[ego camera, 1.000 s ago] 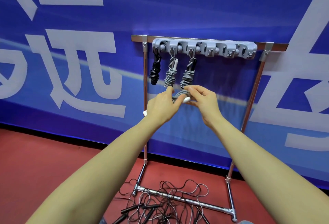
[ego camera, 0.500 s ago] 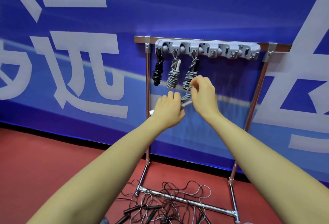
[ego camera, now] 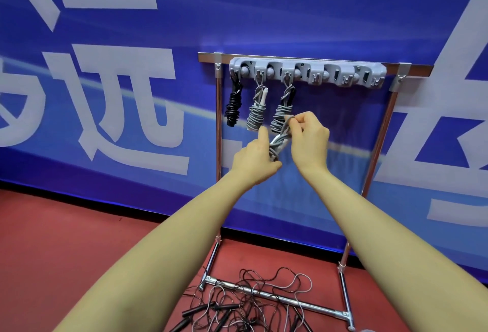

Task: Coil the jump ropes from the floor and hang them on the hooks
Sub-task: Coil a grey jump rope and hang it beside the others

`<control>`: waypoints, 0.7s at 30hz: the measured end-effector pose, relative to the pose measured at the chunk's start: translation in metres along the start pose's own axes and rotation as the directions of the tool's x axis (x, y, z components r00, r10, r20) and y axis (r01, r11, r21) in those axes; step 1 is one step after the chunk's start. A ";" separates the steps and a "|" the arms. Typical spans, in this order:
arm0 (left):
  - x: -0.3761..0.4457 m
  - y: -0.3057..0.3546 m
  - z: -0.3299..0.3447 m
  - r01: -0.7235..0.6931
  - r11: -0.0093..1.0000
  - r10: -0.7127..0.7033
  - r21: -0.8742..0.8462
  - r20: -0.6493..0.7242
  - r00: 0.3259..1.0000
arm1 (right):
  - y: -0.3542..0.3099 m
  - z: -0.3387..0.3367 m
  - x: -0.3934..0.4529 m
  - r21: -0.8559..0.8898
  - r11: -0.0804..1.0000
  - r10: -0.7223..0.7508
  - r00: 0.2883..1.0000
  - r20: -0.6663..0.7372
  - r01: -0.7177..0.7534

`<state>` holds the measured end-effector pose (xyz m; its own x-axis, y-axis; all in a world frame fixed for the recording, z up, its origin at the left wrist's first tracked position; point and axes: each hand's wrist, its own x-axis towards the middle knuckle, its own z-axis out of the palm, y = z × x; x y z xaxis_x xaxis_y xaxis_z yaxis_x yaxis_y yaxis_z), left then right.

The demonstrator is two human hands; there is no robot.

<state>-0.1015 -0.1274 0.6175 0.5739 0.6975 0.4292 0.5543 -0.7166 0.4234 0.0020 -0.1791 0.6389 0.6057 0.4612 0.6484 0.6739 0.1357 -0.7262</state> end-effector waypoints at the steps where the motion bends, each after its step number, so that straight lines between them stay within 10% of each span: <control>1: -0.001 -0.001 0.002 0.000 1.000 0.000 0.017 0.008 1.000 | 0.002 0.000 0.002 0.001 0.999 0.038 0.999 -0.019 -0.038; 7: 0.004 -0.011 0.020 0.064 0.967 -0.019 -0.246 0.180 0.984 | 0.007 -0.003 0.010 -0.036 0.994 0.108 0.993 0.045 -0.106; 14: 0.038 0.014 0.012 -0.037 0.903 -0.019 -0.428 -0.127 0.992 | 0.010 -0.015 0.030 -0.166 0.979 0.129 0.990 0.054 -0.119; 21: 0.083 0.035 0.022 -0.036 0.848 -0.037 -0.529 -0.126 0.991 | 0.028 -0.024 0.068 -0.146 0.983 0.125 0.990 0.067 -0.114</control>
<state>-0.0214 -0.0948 0.6506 0.4728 0.7185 0.5101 0.1302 -0.6295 0.7661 0.0718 -0.1647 0.6680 0.6555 0.5325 0.5355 0.6548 -0.0474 -0.7543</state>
